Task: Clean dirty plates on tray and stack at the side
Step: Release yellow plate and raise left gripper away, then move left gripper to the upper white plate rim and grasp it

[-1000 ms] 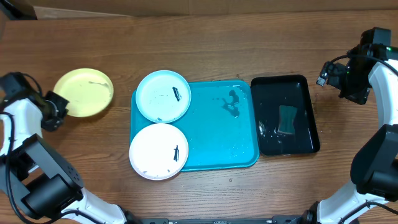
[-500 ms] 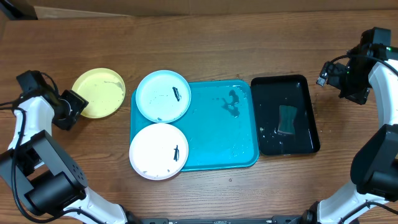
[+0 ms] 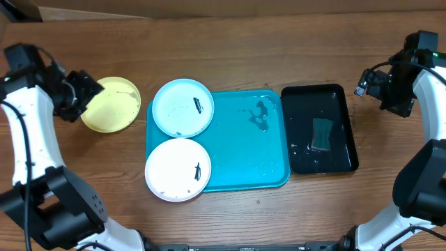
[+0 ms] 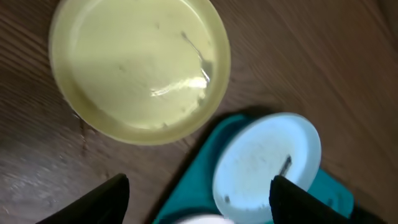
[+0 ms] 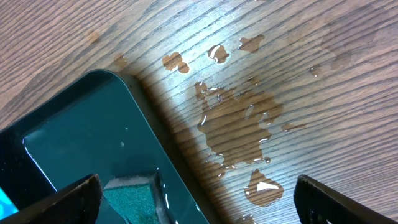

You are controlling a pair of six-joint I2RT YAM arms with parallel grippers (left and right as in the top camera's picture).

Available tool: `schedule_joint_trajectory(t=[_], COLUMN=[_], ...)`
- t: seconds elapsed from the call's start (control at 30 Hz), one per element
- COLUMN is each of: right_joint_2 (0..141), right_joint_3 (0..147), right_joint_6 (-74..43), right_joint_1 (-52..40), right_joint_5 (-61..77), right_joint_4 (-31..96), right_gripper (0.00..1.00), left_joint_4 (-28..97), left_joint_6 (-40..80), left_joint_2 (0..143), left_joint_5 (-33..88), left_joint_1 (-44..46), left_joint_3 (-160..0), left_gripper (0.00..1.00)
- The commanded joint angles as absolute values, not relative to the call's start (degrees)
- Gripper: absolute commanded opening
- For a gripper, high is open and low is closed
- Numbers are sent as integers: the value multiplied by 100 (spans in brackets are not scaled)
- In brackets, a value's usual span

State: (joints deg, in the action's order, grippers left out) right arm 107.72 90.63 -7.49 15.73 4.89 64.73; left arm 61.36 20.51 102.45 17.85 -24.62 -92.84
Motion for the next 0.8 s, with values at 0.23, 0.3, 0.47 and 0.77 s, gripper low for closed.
schedule_joint_trajectory(t=[0.23,0.3,0.47,0.77], right_joint_2=[10652,10652,10650,10652], right_joint_3=[9109,9109,9109,9109], right_joint_6=[-773,-770,-773,-773], right_joint_1=[1584,1584,1584,1584], right_joint_5=[456,456,456,456], right_joint_4=[6460,6460,6460,6460], right_gripper=[100,100,100,100], left_joint_4=[6973,7011,7157,7404], left_joint_6=[1619,1623,1634,1844], left_joint_2=[10003,10003,10003,10003], left_joint_5=[1610,1343,913,222], left_joint_1=[-742,-414,486,1474], left_joint_3=[-9223,-9203,-9196,-9196], left_gripper=[74,75,75,76])
